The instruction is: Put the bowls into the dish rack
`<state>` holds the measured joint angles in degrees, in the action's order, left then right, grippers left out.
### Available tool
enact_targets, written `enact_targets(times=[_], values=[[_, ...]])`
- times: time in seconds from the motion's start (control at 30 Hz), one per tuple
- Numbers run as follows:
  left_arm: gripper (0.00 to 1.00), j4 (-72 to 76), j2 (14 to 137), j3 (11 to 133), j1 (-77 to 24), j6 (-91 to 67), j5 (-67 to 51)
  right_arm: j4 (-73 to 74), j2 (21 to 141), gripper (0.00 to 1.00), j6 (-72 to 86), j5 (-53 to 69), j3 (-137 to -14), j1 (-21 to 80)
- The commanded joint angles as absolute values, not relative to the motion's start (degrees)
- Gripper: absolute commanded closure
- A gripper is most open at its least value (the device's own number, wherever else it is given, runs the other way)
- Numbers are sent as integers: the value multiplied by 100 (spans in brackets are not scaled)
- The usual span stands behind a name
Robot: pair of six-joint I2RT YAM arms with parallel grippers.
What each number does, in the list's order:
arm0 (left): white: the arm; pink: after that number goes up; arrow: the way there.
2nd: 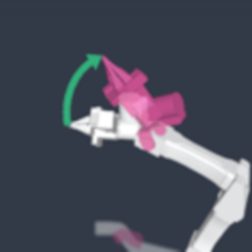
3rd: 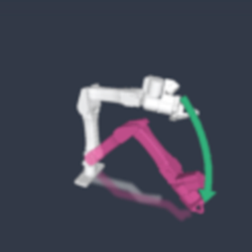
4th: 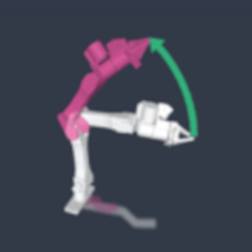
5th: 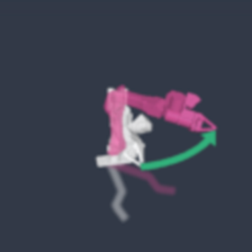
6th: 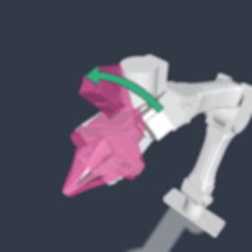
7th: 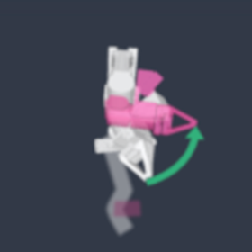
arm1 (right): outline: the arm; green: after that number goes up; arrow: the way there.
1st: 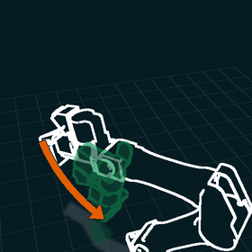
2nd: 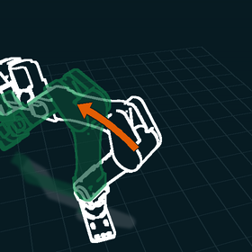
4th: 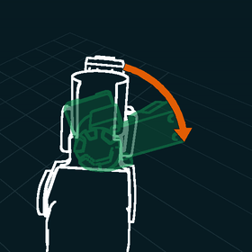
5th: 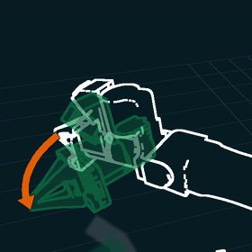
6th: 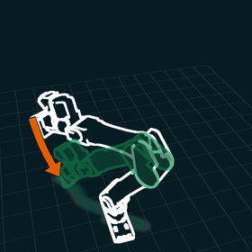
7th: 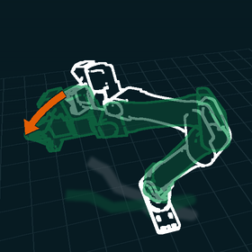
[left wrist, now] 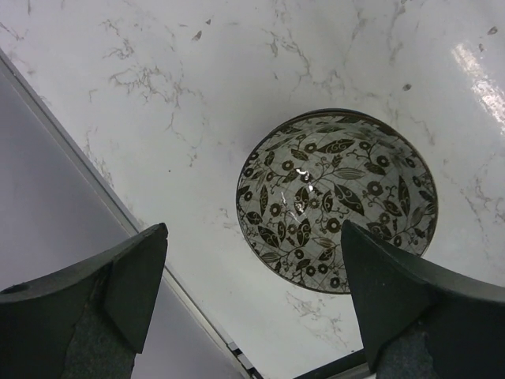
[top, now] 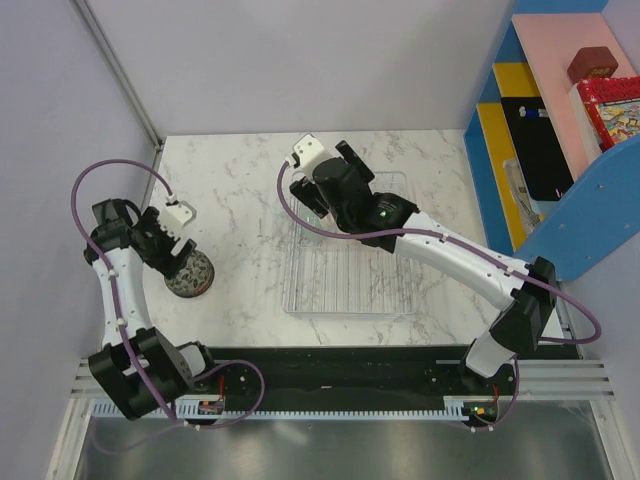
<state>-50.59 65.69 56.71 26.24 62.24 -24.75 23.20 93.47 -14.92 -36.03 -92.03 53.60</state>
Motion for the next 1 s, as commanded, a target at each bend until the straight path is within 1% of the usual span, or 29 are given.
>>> enact_targets(times=[0.0, 0.23, 0.47, 0.67, 0.9, 0.97], values=[[4, -5194, 6863, 6047, 2891, 7118, -2839, 2267, 9114, 3, -1573, -3498, -9193, 5317], [8, -5212, 7277, 6065, 3181, 7418, -2979, 2268, 9184, 3, -1600, -3428, -9220, 5230], [24, -5229, 7611, 5915, 3243, 7541, -3146, 2294, 9325, 3, -1600, -3410, -9299, 5177], [29, -5238, 7787, 5897, 3252, 7567, -3252, 2373, 9457, 3, -1556, -3366, -9413, 5168], [32, -5229, 8068, 5959, 3261, 7550, -3375, 2443, 9545, 3, -1512, -3234, -9431, 5168], [35, -5229, 8217, 6003, 3261, 7506, -3375, 2452, 9562, 3, -1494, -3234, -9448, 5159]])
